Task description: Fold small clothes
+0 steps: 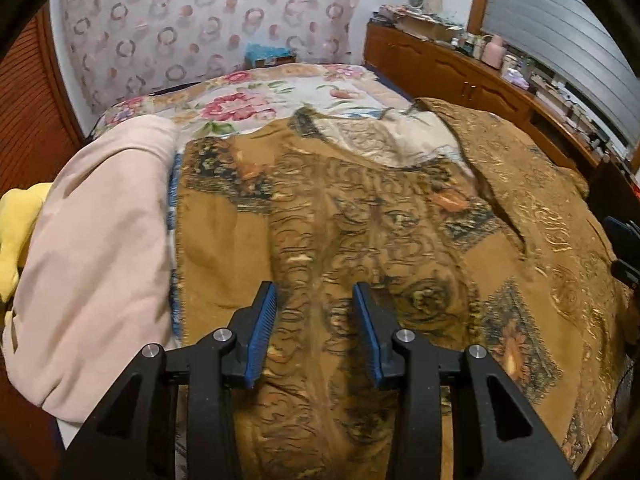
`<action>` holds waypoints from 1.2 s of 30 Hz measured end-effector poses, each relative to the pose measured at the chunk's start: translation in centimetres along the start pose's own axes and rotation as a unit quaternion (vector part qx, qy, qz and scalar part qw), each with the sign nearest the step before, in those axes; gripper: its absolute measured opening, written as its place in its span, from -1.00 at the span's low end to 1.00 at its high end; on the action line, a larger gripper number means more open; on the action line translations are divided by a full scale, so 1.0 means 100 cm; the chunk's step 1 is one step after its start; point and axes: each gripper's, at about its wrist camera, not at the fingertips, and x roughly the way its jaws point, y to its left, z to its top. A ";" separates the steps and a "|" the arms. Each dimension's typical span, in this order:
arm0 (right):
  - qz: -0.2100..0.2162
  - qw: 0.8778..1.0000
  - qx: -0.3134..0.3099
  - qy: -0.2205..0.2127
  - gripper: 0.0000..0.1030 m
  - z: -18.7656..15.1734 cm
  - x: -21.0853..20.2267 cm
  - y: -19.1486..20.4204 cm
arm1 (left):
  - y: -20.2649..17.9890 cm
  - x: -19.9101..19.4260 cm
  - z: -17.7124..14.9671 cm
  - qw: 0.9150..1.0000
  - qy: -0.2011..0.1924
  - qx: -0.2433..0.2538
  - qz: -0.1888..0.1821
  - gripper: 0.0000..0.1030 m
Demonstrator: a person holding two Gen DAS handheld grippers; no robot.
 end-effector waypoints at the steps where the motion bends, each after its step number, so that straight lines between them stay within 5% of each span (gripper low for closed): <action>1: 0.000 1.000 0.000 0.000 1.00 -0.001 -0.001 0.000 | 0.003 0.001 0.001 1.000 0.000 -0.004 0.002 -0.21; 3: 0.001 1.000 0.001 0.002 1.00 0.001 0.001 -0.001 | 0.009 0.002 0.003 1.000 -0.001 -0.016 0.000 -0.23; 5: 0.001 1.000 0.003 0.004 1.00 0.000 0.002 -0.001 | 0.013 0.003 0.004 1.000 -0.001 -0.024 -0.006 -0.64; 8: 0.002 1.000 0.006 0.007 1.00 0.003 0.007 -0.006 | 0.015 -0.004 0.005 0.999 -0.012 -0.031 -0.012 -0.91; 16: 0.002 1.000 0.011 0.012 1.00 0.005 0.010 -0.010 | 0.060 -0.074 0.020 0.991 -0.106 -0.067 0.047 -0.93; 21: 0.001 1.000 0.010 0.012 1.00 0.005 0.010 -0.010 | 0.099 -0.083 0.016 0.989 -0.097 -0.086 0.077 -0.92; 29: -0.001 1.000 0.011 0.016 1.00 0.004 0.012 -0.010 | 0.090 -0.077 -0.002 0.992 -0.086 -0.063 0.073 -0.21; 36: -0.007 1.000 0.010 0.014 1.00 0.006 0.011 -0.009 | 0.048 -0.072 -0.017 0.995 -0.083 -0.020 0.050 0.03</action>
